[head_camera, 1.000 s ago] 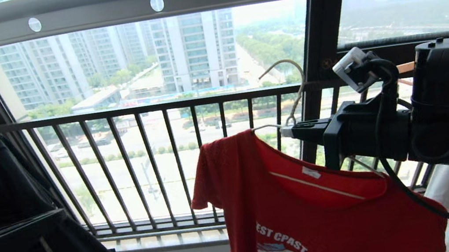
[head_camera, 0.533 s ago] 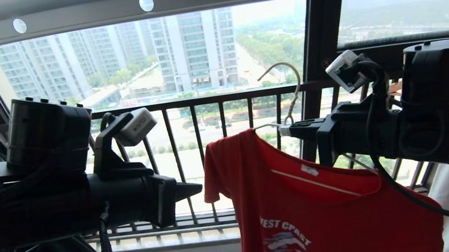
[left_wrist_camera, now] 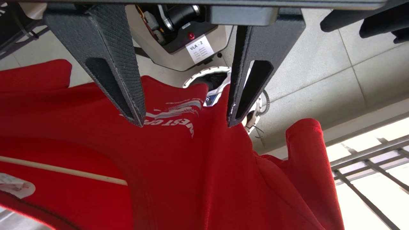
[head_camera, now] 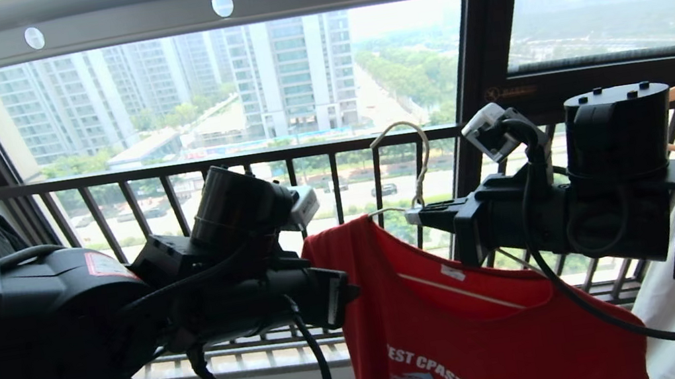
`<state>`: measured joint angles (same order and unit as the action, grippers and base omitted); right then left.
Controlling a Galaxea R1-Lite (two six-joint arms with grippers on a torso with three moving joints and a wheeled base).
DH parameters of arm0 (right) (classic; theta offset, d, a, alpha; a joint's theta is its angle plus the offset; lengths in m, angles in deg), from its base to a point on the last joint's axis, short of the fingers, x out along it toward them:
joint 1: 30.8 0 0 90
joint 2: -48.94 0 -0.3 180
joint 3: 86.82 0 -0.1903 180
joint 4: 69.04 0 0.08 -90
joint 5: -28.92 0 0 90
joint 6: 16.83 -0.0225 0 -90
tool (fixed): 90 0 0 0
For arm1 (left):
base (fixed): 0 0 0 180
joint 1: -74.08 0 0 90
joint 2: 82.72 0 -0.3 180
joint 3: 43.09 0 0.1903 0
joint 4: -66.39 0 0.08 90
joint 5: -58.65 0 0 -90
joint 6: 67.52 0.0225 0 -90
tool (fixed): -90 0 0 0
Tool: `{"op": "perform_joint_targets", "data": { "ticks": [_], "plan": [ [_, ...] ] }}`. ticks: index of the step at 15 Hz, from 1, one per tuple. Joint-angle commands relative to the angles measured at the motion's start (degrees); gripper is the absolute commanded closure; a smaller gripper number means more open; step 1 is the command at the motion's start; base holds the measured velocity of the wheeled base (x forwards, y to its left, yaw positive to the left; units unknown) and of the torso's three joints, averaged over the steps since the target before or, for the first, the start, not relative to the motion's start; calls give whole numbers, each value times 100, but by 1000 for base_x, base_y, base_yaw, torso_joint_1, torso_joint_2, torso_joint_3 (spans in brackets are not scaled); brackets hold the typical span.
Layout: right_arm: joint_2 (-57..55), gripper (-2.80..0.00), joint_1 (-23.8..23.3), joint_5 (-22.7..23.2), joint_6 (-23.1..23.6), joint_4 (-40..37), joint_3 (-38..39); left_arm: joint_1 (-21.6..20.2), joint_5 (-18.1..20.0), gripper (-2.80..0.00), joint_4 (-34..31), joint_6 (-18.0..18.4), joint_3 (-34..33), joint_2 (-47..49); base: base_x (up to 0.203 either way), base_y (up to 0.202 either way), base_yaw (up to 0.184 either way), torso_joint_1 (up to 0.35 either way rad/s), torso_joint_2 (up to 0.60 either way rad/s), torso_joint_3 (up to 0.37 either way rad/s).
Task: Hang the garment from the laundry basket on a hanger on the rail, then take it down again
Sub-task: Take the clothes off the clothes rack
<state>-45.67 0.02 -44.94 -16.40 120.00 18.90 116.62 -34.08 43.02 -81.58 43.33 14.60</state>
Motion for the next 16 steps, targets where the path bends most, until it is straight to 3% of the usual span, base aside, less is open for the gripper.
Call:
{"op": "perform_joint_targets", "data": {
  "ticks": [1,6,8,14,16],
  "plan": [
    [32,0,77,12,-154,20,0,411,-1181,-280,4,-254,215,275,0,0,0,0,0,0],
    [117,0,159,12,-236,20,-33,523,-1845,-280,69,-330,374,418,0,0,0,0,0,0],
    [109,0,206,12,-236,20,-24,591,-1810,-280,402,-456,343,368,0,0,0,0,0,0],
    [118,0,240,12,-236,20,-7,597,-1881,-280,470,-493,361,578,0,0,0,0,0,0],
    [127,0,240,12,-236,12,-7,585,-2084,-280,475,-484,369,630,0,0,0,0,0,0]
  ]
}}
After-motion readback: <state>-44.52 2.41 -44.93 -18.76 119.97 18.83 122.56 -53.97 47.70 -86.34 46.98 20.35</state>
